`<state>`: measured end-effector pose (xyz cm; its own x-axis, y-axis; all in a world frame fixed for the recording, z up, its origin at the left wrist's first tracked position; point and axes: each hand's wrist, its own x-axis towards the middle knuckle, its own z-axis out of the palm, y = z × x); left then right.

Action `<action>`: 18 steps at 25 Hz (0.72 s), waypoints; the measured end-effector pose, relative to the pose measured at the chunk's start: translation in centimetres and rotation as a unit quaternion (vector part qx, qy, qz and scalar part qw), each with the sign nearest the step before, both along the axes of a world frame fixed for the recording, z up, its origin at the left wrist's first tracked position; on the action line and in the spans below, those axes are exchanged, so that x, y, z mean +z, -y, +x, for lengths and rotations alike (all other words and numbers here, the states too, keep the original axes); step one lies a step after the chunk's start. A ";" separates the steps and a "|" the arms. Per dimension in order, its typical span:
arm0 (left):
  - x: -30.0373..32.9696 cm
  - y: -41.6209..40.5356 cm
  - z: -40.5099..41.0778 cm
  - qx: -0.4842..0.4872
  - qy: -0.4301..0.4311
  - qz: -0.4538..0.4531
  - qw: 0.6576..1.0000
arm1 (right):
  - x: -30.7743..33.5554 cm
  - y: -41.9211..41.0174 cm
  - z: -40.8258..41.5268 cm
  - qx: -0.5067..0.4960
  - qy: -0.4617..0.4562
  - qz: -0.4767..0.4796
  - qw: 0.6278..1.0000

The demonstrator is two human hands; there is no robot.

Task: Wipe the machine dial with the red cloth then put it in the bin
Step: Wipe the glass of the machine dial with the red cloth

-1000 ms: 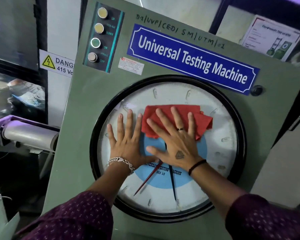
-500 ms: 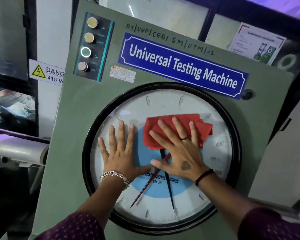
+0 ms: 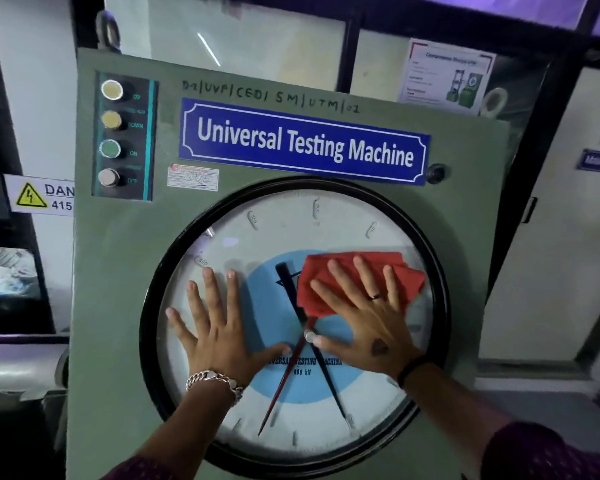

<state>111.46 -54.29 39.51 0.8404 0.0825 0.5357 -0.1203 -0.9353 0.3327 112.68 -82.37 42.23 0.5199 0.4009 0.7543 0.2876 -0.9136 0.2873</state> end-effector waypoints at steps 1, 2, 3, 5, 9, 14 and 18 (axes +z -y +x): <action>0.4 0.2 -0.8 -0.003 -0.013 0.024 1.000 | 0.0 1.1 -0.6 -0.024 -0.005 0.041 0.999; 0.6 -0.1 -1.0 -0.004 -0.013 0.043 0.999 | 0.9 1.1 -0.5 -0.042 -0.005 0.081 0.996; 0.8 -0.4 -0.8 -0.004 -0.006 0.055 0.998 | 2.3 0.4 0.4 -0.050 -0.004 0.108 0.993; 2.1 -0.7 -0.6 -0.025 0.004 0.122 0.992 | 4.3 -2.1 1.6 -0.044 0.002 0.145 0.988; 4.9 -0.1 1.5 -0.079 0.082 0.236 0.965 | 1.1 -2.3 1.3 -0.011 0.008 0.043 0.999; 6.2 0.9 2.3 -0.079 0.086 0.266 0.957 | 0.4 3.9 0.1 -0.067 0.018 0.084 0.994; 6.9 1.4 2.4 -0.077 0.079 0.304 0.946 | 2.3 -1.2 1.6 -0.076 0.024 0.166 0.983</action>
<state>113.89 -55.70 46.43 0.7230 -0.3992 0.5638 -0.2749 -0.9150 -0.2953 114.24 -81.19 44.49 0.5160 0.0486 0.8552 0.1340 -0.9907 -0.0245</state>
